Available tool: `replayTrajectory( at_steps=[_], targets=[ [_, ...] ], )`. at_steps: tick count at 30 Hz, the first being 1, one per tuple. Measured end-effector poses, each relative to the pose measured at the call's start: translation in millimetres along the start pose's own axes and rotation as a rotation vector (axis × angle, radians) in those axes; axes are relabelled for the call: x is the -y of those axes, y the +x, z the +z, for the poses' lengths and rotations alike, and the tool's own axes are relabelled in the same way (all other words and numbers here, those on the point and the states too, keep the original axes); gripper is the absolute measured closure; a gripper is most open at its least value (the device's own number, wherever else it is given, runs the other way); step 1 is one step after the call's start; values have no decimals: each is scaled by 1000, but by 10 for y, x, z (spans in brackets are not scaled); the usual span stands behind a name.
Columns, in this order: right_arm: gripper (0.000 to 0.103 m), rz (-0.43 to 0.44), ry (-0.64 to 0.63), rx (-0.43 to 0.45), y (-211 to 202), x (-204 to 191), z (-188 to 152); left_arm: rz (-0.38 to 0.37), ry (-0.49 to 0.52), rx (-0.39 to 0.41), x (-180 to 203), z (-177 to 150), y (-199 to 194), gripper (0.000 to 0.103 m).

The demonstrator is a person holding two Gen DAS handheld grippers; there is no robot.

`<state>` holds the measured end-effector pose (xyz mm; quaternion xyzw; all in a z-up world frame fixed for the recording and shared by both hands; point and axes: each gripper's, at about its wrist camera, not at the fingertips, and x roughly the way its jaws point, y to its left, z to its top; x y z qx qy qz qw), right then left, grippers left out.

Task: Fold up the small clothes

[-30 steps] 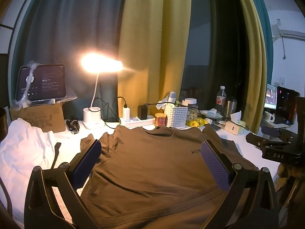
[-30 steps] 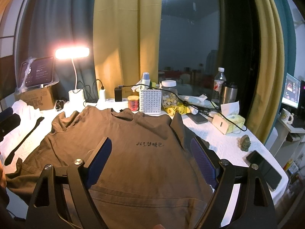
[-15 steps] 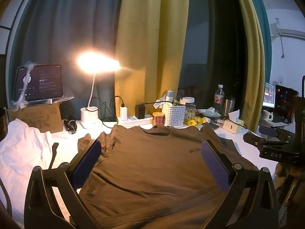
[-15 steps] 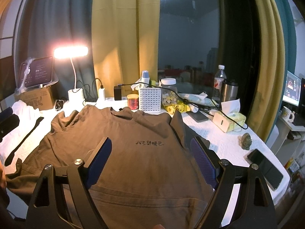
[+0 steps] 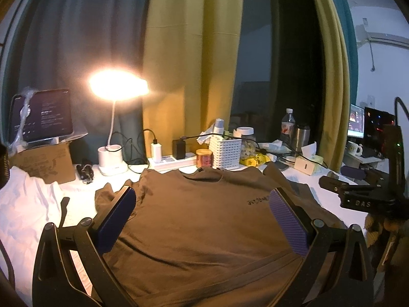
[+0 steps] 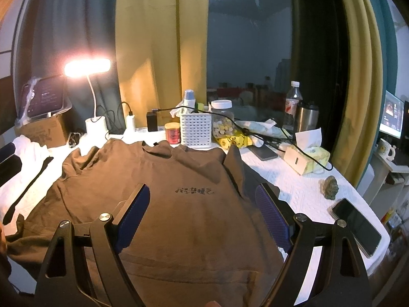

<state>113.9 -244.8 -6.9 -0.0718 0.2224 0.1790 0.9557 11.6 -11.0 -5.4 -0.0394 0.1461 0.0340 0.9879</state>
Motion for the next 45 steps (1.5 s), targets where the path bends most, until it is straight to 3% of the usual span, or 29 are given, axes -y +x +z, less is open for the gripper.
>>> replayTrajectory(
  at_steps=[8,22,31,34,41,45],
  targets=[
    [16,-6,27,-47,190,275,51,30,-26,-69,5,79,225,1],
    [16,-9,85,-149,778,1122,-5,85,-56,-168,233,164,674,1],
    [18,50,62,-206,1280,1436,27,123,-91,-256,342,209,1122,1],
    [27,89,83,-260,1537,1539,-5,132,-90,-282,397,229,1257,1],
    [30,178,76,-357,2069,1660,13,158,-119,-329,450,238,1528,1],
    [44,227,59,-407,2375,1611,23,169,-120,-335,416,245,1590,1]
  ],
)
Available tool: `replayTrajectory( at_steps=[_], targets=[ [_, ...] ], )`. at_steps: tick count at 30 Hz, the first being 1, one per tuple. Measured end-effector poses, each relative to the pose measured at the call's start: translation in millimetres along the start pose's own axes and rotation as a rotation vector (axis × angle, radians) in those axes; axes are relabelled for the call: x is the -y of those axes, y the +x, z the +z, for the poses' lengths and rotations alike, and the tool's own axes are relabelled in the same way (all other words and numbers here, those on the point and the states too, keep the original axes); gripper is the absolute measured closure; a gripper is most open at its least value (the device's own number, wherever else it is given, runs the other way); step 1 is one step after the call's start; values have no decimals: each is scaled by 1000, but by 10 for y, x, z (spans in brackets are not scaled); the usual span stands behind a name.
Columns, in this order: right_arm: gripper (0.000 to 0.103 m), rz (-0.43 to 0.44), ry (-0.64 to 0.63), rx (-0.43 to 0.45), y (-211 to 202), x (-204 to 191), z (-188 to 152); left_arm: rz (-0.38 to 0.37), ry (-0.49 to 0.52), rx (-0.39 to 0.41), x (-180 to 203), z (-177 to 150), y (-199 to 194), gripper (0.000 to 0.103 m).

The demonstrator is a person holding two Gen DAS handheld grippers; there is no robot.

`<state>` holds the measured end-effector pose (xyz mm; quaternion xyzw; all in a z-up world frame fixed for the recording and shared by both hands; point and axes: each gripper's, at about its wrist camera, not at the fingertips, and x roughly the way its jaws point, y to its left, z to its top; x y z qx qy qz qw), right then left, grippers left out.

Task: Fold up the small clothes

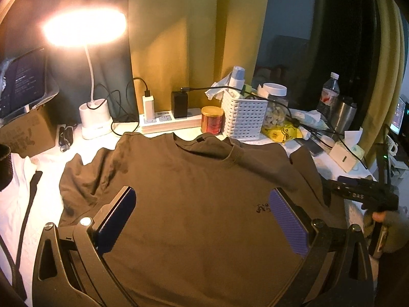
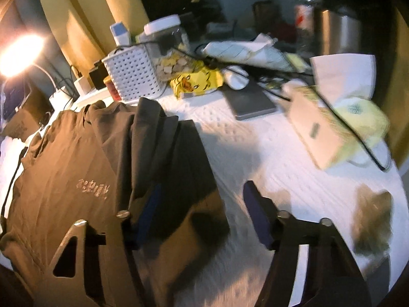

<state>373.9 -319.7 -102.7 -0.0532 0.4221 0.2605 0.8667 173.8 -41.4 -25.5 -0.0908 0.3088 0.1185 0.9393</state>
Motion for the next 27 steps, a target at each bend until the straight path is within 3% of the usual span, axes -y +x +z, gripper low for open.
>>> replayTrajectory(
  at_steps=[5,8,11,18,27],
  targets=[
    [49,-73,-112,-36,206,-218,37,15,-19,-13,-138,29,67,1],
    [87,-54,-144,-36,206,-272,16,11,-20,-19,-230,32,102,1],
    [95,-45,-132,-39,194,-246,13,0,-25,-25,-326,28,140,1],
    [96,-161,2,58,-209,24,-9,-11,-7,-11,-504,49,76,1],
    [96,-231,123,141,-590,71,-174,-41,-8,12,-669,3,-43,1]
  ],
)
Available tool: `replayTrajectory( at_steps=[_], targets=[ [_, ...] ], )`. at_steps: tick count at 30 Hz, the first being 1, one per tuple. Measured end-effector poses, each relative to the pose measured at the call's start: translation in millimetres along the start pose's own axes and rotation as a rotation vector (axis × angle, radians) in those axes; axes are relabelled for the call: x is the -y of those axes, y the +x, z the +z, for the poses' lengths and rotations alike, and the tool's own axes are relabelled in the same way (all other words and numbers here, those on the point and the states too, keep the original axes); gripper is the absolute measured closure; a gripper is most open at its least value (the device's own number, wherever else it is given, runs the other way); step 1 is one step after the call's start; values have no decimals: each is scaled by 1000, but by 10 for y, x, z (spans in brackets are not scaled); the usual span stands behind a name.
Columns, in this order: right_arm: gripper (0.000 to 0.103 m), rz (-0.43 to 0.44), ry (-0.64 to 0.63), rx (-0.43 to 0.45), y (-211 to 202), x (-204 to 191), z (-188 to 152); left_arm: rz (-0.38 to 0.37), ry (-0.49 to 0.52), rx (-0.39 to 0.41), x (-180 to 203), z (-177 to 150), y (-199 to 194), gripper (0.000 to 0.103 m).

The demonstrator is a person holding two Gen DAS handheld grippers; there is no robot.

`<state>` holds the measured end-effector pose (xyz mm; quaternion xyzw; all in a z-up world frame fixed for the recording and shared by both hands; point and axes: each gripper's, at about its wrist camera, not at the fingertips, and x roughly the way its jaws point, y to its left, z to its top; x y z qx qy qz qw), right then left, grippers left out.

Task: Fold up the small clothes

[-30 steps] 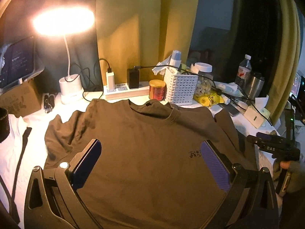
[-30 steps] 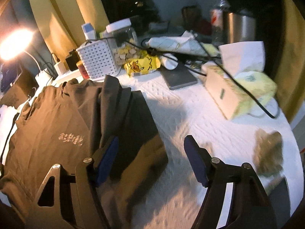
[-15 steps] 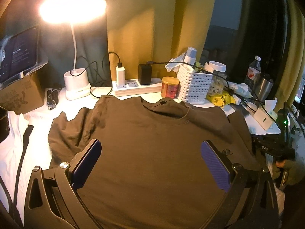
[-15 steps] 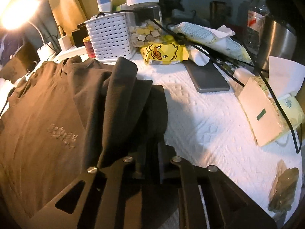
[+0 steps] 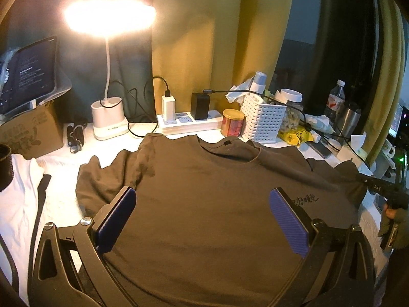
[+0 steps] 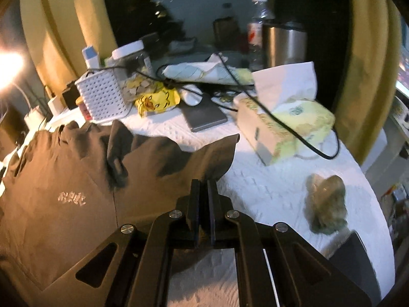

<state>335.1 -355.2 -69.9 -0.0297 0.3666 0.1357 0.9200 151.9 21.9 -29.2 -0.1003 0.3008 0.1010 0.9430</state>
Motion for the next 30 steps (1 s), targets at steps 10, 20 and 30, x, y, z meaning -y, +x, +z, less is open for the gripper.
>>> replayTrajectory(
  at_steps=[10,20,30],
  targets=[
    [96,-10,-45,86,-371,-520,115,-23,-20,32,-371,-46,-225,1],
    [96,43,-119,90,-379,-1241,28,-44,-57,32,-745,-215,-330,1],
    [96,147,-228,59,-156,-1914,-211,-70,-70,34,-878,-315,-382,1]
  ],
)
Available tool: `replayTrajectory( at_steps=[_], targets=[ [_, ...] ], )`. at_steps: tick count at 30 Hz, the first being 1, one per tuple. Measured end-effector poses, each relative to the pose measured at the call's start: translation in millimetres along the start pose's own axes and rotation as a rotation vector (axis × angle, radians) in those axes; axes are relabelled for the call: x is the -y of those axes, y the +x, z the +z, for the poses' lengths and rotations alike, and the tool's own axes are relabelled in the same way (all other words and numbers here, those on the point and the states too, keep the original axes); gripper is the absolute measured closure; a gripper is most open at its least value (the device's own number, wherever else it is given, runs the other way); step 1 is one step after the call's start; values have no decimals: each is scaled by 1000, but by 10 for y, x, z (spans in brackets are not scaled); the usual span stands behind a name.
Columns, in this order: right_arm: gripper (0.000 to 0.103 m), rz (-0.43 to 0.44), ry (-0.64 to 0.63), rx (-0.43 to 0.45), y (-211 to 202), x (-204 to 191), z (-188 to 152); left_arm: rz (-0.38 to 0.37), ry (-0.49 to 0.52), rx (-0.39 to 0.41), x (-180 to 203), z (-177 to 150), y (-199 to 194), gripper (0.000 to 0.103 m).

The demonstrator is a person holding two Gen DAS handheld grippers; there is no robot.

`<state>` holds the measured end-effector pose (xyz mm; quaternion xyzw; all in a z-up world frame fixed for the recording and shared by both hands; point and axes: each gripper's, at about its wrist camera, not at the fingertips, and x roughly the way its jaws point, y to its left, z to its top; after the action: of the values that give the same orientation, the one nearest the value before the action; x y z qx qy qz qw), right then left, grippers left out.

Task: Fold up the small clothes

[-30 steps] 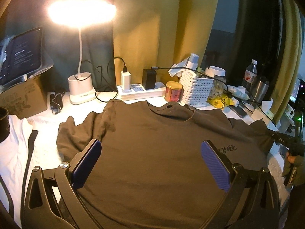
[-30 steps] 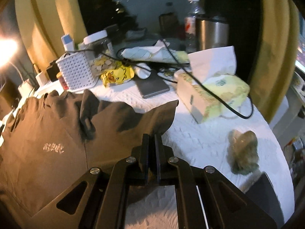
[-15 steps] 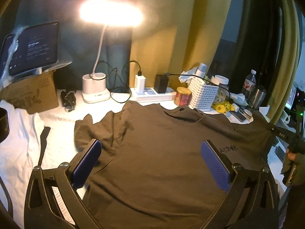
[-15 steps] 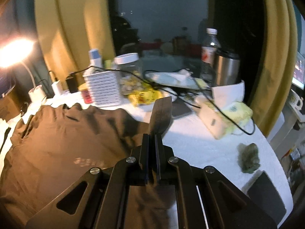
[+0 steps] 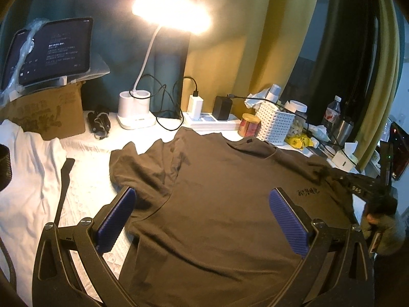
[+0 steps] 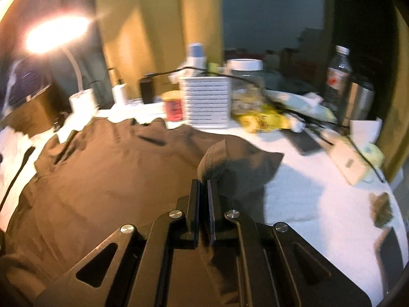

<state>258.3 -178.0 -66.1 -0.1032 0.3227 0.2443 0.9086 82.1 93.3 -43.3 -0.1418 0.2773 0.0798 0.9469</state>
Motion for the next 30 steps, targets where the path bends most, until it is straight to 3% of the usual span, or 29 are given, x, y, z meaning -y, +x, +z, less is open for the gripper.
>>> replayTrajectory(
  at_steps=[10,14,23,27,30],
  targets=[
    [96,75,-39,-99,242,-259,-206,8,-1,-25,-34,-50,8,1],
    [61,141,-69,-131,146,-302,-285,4,5,-30,15,-57,31,1],
    [59,88,24,-128,-197,180,-442,-19,39,-48,257,-66,113,1],
    [59,129,35,-159,-165,151,-557,-26,55,-54,356,-75,132,1],
    [59,199,15,-235,-53,-12,-676,-27,68,-63,407,-93,139,1]
  ],
)
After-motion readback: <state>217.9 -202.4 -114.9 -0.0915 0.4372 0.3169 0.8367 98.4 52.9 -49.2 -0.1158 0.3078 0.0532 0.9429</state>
